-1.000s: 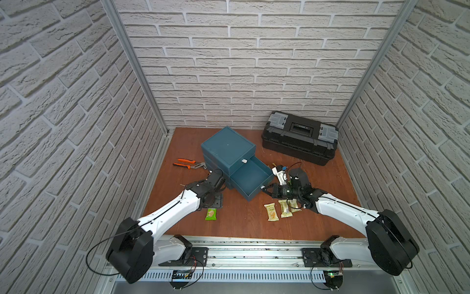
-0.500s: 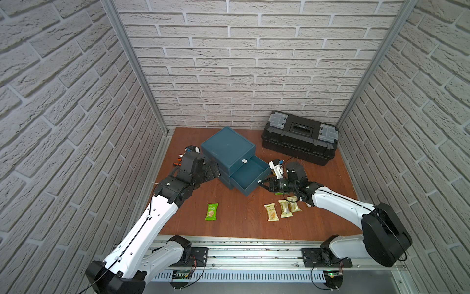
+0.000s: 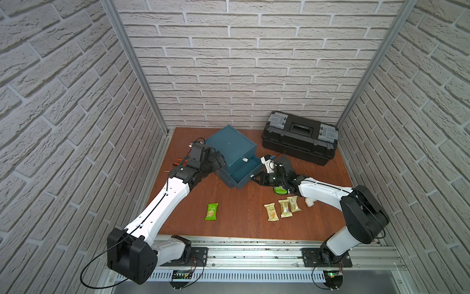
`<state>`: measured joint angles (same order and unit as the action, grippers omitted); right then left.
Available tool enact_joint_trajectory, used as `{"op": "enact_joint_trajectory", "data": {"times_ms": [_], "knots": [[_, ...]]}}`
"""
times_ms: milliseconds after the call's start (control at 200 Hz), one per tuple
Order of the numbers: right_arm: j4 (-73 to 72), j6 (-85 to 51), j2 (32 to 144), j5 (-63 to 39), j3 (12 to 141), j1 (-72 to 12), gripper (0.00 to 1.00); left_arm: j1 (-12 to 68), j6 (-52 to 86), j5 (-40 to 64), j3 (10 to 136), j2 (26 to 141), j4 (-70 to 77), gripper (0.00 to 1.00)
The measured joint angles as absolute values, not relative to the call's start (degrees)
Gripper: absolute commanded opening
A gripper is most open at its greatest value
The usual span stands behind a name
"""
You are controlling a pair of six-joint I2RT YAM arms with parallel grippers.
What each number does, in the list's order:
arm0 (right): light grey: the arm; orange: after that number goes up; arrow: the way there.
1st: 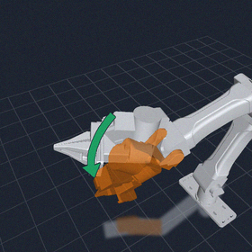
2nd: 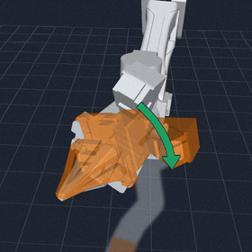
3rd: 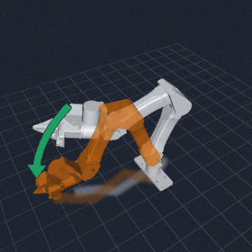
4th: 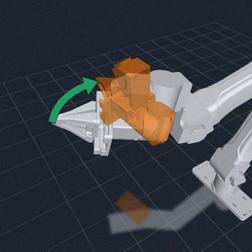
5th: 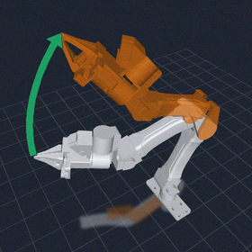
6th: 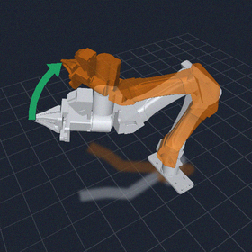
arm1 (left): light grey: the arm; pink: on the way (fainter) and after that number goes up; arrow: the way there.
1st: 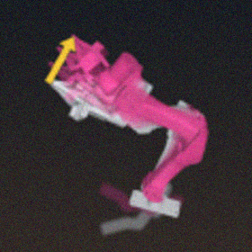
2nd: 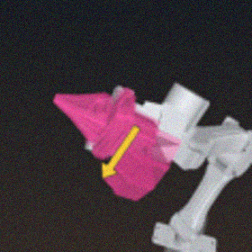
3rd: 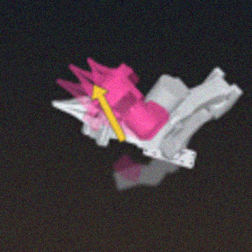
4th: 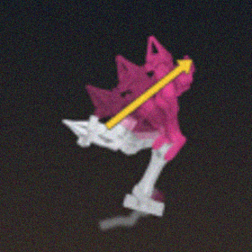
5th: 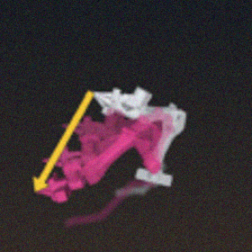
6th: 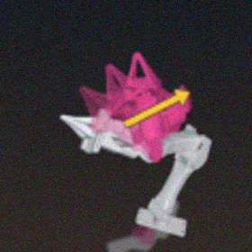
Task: Take the cookies out of the drawer
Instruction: Close the drawer in the storage box.
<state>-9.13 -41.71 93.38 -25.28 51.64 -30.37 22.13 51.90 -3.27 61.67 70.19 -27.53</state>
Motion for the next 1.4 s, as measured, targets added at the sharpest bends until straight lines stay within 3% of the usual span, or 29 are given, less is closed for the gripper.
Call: {"op": "enact_joint_trajectory", "data": {"times_ms": [360,885,1035,1400], "knots": [[-14.76,-45.65,99.44,-21.78,55.83,-31.55,0.09,21.82,52.69,-2.17,61.67,71.00,-26.39,0.86],[-18.68,-49.23,104.47,-19.03,59.20,-32.29,0.17,21.80,53.21,-1.56,61.67,71.55,-25.65,0.84],[-18.57,-49.41,104.81,-18.76,59.46,-32.34,0.25,21.78,53.74,-1.45,61.67,71.61,-25.63,0.84],[-16.99,-47.18,98.74,-16.49,54.33,-32.34,0.58,21.74,54.02,-1.43,62.02,71.61,-26.17,0.87]]}}
